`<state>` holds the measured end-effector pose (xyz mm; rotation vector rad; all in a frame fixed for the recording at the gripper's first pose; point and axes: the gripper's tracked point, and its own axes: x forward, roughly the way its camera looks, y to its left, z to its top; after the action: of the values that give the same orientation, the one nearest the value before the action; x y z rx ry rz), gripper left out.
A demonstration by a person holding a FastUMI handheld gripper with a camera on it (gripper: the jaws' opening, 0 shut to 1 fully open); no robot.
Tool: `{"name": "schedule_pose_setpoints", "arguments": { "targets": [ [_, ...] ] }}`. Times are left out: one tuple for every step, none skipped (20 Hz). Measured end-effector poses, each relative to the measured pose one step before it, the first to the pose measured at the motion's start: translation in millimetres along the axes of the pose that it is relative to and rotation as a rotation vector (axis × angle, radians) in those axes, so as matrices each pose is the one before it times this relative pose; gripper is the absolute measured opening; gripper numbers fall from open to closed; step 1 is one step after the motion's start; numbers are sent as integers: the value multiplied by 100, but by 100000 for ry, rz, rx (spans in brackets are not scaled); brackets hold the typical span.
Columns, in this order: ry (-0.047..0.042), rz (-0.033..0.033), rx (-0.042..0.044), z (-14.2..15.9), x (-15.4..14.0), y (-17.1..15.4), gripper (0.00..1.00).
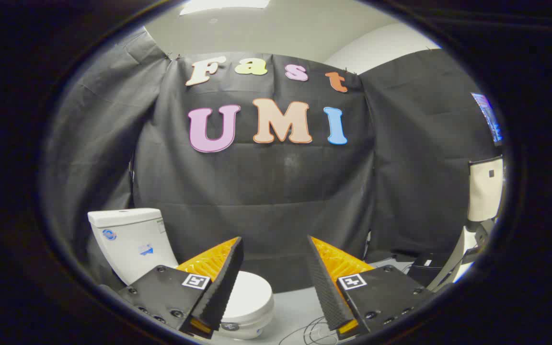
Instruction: Open the toilet lid.
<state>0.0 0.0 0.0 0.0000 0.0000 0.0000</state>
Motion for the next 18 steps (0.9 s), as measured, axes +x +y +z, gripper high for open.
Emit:
{"name": "schedule_pose_setpoints", "arguments": {
  "targets": [
    [30, 708, -309, 28, 147, 307, 82],
    [94, 652, -806, -210, 33, 237, 82],
    [316, 532, -733, 0, 84, 242, 82],
    [414, 808, -466, -118, 126, 170, 82],
    [215, 979, -165, 41, 50, 273, 82],
    [281, 908, -211, -59, 58, 288, 82],
    [545, 455, -348, -91, 131, 154, 82],
    [650, 254, -237, -198, 44, -38, 82],
    [439, 460, 200, -24, 56, 58, 82],
    [181, 641, 501, -19, 9, 175, 82],
    [29, 601, 595, 24, -97, 91, 82],
    [-47, 446, 397, -101, 48, 100, 82],
    [-79, 67, 203, 59, 50, -13, 82],
    [-42, -139, 209, -43, 4, -141, 82],
    [-7, -132, 336, 43, -8, -86, 82],
    [42, 7, 504, -121, -66, -11, 82],
    [-100, 185, 736, 71, -4, -17, 82],
    [-42, 101, 625, -31, 29, 34, 82]
  ]
}}
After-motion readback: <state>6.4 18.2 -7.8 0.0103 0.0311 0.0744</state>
